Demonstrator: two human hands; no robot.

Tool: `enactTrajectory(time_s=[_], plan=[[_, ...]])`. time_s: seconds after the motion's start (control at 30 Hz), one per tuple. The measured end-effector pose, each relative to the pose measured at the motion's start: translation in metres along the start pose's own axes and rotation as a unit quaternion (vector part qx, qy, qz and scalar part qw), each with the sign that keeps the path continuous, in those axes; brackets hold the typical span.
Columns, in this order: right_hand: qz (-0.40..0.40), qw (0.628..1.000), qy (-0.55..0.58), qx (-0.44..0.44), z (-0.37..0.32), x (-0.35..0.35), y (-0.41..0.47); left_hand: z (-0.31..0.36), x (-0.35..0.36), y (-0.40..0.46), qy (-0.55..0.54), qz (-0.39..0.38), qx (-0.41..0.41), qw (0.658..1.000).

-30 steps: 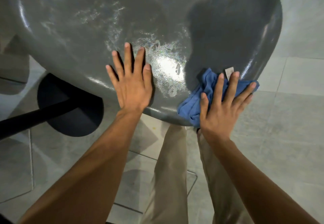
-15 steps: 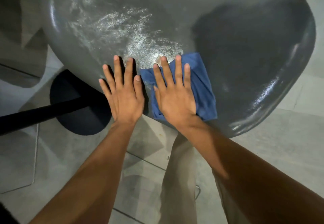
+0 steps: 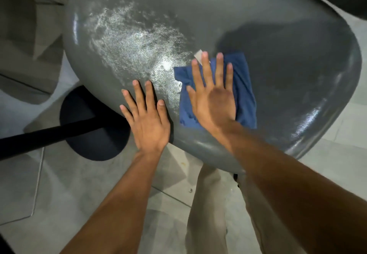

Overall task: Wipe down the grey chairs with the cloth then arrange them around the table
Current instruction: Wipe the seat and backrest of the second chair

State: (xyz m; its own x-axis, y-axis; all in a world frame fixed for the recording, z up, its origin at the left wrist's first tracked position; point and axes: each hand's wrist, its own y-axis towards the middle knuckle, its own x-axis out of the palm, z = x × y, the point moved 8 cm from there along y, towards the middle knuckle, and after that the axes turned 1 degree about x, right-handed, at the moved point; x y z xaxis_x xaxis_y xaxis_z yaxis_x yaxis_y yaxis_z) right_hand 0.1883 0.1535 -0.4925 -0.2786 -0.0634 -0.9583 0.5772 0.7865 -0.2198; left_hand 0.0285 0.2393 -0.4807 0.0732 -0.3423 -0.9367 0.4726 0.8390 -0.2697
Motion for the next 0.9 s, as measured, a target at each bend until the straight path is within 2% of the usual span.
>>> enactTrajectory(time_s=[0.1, 0.2, 0.27, 0.37, 0.47, 0.57, 0.7, 0.8, 0.9], plan=[[0.001, 0.998, -0.015, -0.055, -0.036, -0.001, 0.034, 0.0, -0.001, 0.002, -0.003, -0.005, 0.004, 1.0], [0.001, 0.995, 0.056, -0.088, -0.038, -0.016, 0.023, 0.005, -0.011, 0.002, -0.056, -0.001, -0.022, 0.998], [0.047, 0.989, 0.124, -0.068, -0.015, -0.037, 0.004, 0.021, -0.021, 0.001, -0.08, 0.021, -0.02, 0.996], [0.081, 0.981, 0.173, 0.011, 0.042, -0.055, -0.026, 0.077, -0.024, 0.009, -0.06, 0.038, 0.055, 0.996], [0.071, 0.981, 0.168, 0.067, 0.08, -0.054, -0.046, 0.135, 0.006, 0.013, 0.01, -0.001, 0.132, 0.991], [0.035, 0.985, 0.149, 0.085, 0.089, -0.039, -0.062, 0.147, 0.036, 0.003, 0.082, -0.024, 0.178, 0.98], [0.004, 0.994, 0.081, 0.076, 0.079, -0.024, -0.078, 0.102, 0.031, -0.001, 0.105, -0.043, 0.135, 0.984], [-0.013, 0.994, 0.059, 0.089, 0.07, -0.02, -0.086, 0.048, 0.014, 0.0, 0.121, -0.054, 0.062, 0.989], [-0.029, 0.995, 0.039, 0.088, 0.068, -0.018, -0.086, -0.019, -0.014, 0.019, 0.082, -0.039, -0.043, 0.995]])
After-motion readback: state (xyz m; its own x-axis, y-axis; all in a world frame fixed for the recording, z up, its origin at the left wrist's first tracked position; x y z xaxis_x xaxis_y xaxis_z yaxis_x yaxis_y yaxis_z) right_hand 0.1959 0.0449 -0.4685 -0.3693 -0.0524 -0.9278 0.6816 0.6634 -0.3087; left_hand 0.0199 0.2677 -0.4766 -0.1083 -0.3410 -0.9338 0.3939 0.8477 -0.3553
